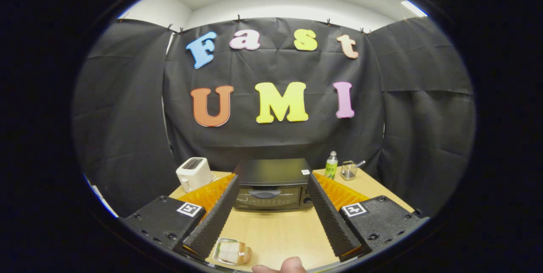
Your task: Open the toaster oven, put the food inside, and close the toaster oven door.
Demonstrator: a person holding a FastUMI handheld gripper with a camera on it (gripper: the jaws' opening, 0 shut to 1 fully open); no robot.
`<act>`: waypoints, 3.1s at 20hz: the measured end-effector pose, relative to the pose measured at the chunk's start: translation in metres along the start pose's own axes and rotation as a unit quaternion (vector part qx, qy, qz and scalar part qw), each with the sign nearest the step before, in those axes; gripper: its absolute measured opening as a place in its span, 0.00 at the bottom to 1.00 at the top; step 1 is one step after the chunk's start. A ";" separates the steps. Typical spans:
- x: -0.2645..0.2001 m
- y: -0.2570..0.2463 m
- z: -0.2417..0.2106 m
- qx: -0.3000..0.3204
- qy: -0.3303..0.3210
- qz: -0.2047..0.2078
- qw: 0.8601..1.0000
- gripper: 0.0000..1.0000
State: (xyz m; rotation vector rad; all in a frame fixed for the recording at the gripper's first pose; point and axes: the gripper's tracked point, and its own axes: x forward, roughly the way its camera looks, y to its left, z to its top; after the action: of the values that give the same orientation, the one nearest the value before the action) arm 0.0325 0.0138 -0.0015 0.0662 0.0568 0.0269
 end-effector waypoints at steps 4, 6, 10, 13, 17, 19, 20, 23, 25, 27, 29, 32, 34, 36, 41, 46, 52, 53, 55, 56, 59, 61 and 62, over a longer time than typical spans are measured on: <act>0.037 0.014 -0.014 0.016 0.029 0.012 0.999 1.00; 0.059 0.016 -0.026 0.017 0.048 0.016 0.999 1.00; 0.105 0.021 -0.045 0.025 0.075 0.020 0.997 1.00; 0.146 0.018 -0.057 0.021 0.093 0.014 0.995 1.00; 0.202 0.013 -0.083 0.003 0.122 0.009 0.992 1.00; 0.225 0.013 -0.099 -0.002 0.142 0.010 0.990 1.00; 0.234 0.013 -0.106 -0.005 0.149 0.010 0.989 1.00; 0.257 0.012 -0.127 -0.017 0.168 0.010 0.986 1.00; 0.265 0.011 -0.141 -0.026 0.179 0.009 0.983 1.00; 0.268 0.011 -0.153 -0.028 0.187 0.008 0.982 1.00; 0.269 0.008 -0.156 -0.023 0.178 0.005 0.984 1.00; 0.266 0.009 -0.161 -0.022 0.185 -0.002 0.983 1.00; 0.266 0.010 -0.162 -0.019 0.185 0.004 0.983 1.00; 0.261 0.010 -0.163 -0.023 0.191 0.008 0.981 1.00; 0.227 0.007 -0.180 -0.014 0.215 0.009 0.976 1.00; 0.193 0.005 -0.210 -0.026 0.235 0.005 0.972 1.00; 0.162 0.002 -0.252 -0.028 0.283 0.021 0.959 1.00; 0.158 0.002 -0.262 -0.010 0.301 0.022 0.953 1.00; 0.153 -0.002 -0.274 0.016 0.323 0.017 0.946 1.00; 0.152 -0.003 -0.274 0.023 0.323 0.016 0.946 1.00; 0.150 -0.001 -0.264 0.015 0.315 0.022 0.949 1.00; 0.144 0.001 -0.256 0.009 0.310 0.029 0.950 1.00; 0.139 0.003 -0.252 0.012 0.309 0.033 0.950 1.00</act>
State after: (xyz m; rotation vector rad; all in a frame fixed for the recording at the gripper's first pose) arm 0.1568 0.0371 -0.2598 0.0817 0.6838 0.1136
